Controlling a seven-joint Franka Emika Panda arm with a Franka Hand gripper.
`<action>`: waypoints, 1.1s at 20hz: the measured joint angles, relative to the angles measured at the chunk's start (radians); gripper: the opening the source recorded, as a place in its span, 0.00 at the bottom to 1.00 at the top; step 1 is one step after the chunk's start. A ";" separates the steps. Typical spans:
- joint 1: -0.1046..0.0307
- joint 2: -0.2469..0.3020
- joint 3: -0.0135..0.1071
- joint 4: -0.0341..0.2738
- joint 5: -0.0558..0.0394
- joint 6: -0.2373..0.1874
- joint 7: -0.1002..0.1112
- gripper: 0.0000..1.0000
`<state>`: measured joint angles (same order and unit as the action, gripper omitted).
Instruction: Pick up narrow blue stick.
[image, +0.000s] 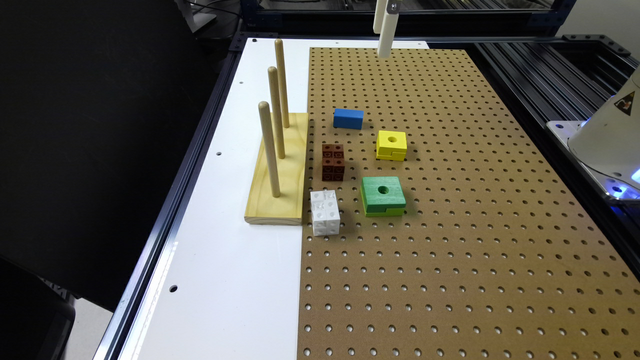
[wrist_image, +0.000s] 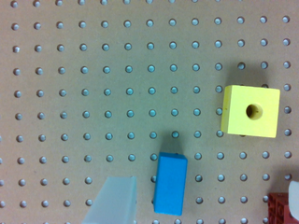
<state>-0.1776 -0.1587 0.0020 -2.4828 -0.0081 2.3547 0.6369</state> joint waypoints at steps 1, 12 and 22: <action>0.000 0.003 0.000 0.000 0.0000 0.000 0.000 1.00; -0.002 0.125 0.000 0.001 0.0000 0.116 -0.003 1.00; -0.002 0.183 0.000 0.000 0.0000 0.163 -0.004 1.00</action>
<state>-0.1801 0.0240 0.0021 -2.4827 -0.0081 2.5174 0.6331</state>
